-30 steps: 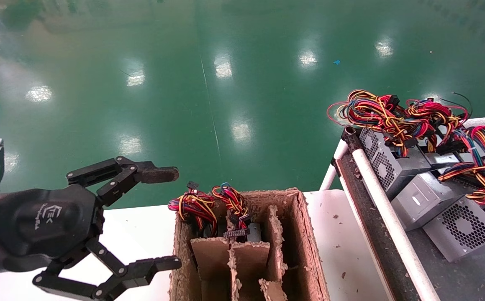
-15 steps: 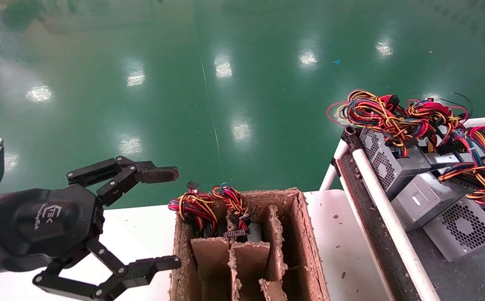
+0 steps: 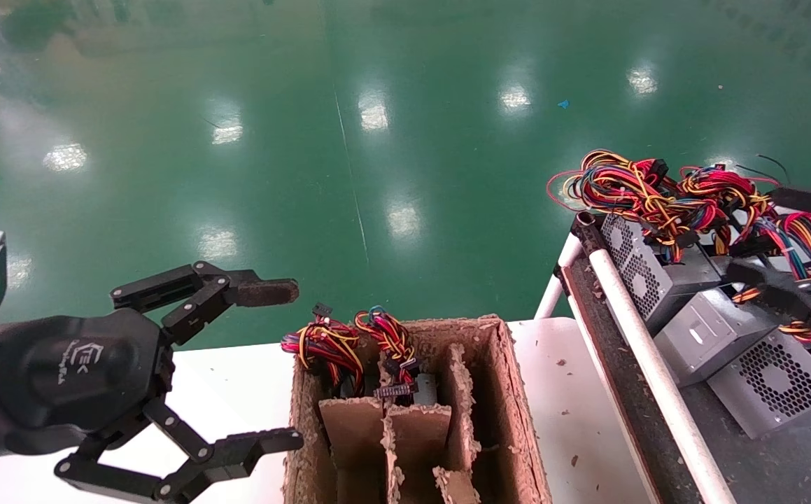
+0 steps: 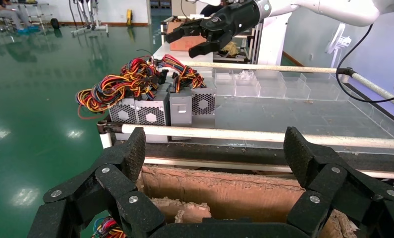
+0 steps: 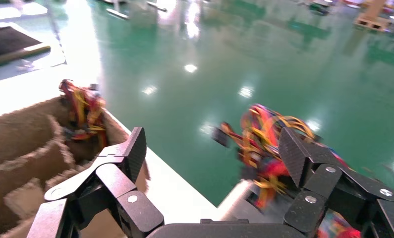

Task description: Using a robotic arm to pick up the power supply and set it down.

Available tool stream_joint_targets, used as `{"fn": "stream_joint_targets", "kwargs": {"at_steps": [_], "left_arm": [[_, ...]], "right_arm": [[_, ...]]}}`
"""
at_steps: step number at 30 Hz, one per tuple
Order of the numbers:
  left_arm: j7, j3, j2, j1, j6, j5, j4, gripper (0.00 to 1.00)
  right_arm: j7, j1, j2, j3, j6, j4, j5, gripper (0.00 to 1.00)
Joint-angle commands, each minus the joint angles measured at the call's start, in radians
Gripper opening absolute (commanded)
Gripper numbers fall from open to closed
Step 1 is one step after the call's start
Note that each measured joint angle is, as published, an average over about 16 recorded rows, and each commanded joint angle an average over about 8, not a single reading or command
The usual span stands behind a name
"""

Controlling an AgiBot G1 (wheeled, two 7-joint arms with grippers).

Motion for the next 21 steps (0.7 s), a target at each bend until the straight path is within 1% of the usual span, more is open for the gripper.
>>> {"fn": "stream_joint_targets", "kwargs": {"at_steps": [1, 18, 21], "left_arm": [[0.000, 0.000, 0.000, 0.000, 0.000, 0.000, 0.000, 1.00], [0.000, 0.000, 0.000, 0.000, 0.000, 0.000, 0.000, 1.00], [0.000, 0.000, 0.000, 0.000, 0.000, 0.000, 0.000, 1.00]], "right_arm": [[0.011, -0.004, -0.010, -0.003, -0.002, 0.025, 0.005, 1.00], [0.104, -0.039, -0.091, -0.031, -0.014, 0.238, 0.046, 1.00], [0.112, -0.042, -0.098, -0.033, -0.016, 0.257, 0.049, 1.00]]}}
